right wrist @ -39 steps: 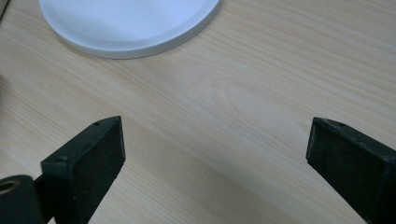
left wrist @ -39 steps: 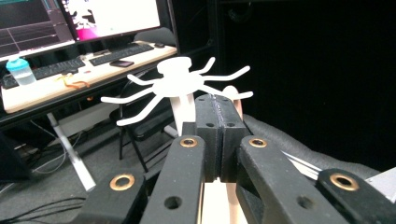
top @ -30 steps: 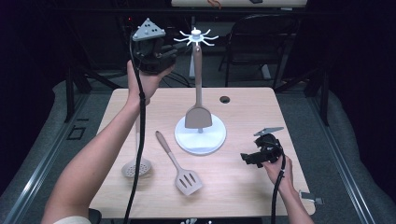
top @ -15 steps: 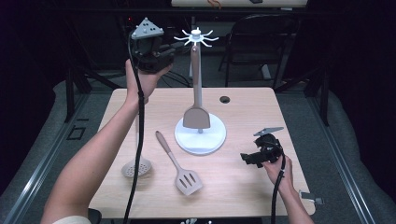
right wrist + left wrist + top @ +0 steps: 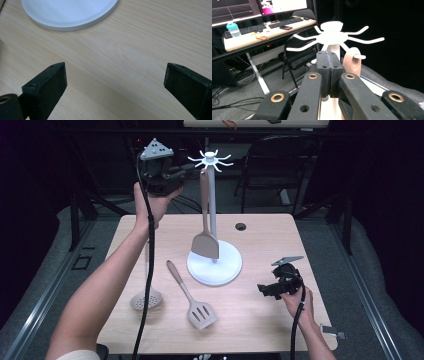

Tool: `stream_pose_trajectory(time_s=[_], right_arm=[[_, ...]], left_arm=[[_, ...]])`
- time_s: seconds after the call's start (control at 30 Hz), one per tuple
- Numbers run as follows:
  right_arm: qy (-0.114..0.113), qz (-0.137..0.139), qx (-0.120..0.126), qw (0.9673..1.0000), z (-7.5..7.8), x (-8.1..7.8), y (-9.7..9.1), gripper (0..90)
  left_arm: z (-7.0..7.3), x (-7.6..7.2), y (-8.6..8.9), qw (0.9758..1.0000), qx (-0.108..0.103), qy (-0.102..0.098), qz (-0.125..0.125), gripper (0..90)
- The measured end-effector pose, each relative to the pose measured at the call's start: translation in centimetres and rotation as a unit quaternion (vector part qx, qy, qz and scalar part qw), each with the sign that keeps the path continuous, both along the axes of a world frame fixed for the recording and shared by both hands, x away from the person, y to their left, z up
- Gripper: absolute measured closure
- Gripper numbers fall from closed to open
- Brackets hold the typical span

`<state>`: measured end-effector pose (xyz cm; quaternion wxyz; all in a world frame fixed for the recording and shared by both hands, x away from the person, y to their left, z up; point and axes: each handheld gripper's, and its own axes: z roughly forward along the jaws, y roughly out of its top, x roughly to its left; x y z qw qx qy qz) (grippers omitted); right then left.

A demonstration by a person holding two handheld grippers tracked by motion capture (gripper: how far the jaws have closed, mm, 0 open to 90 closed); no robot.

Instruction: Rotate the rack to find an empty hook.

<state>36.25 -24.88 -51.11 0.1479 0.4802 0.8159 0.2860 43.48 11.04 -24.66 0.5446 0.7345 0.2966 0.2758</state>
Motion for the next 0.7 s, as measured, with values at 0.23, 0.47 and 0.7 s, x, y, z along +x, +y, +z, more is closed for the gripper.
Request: stream_pose_trajectory(time_s=[0.23,0.47,0.7], right_arm=[[-0.003,0.000,0.000,1.0000,0.0,0.0,0.0,4.4],[0.002,0.006,0.002,1.0000,-0.1,0.0,0.2,4.6],[0.006,0.008,0.007,0.9999,-0.2,0.1,0.2,4.6]], left_arm=[[0.0,-0.2,0.5,0.9999,-0.010,0.003,-0.007,87.5],[-0.6,-0.9,1.7,0.9993,-0.024,0.025,-0.012,52.5],[-2.6,-1.4,3.6,0.9987,-0.013,0.050,-0.003,30.2]])
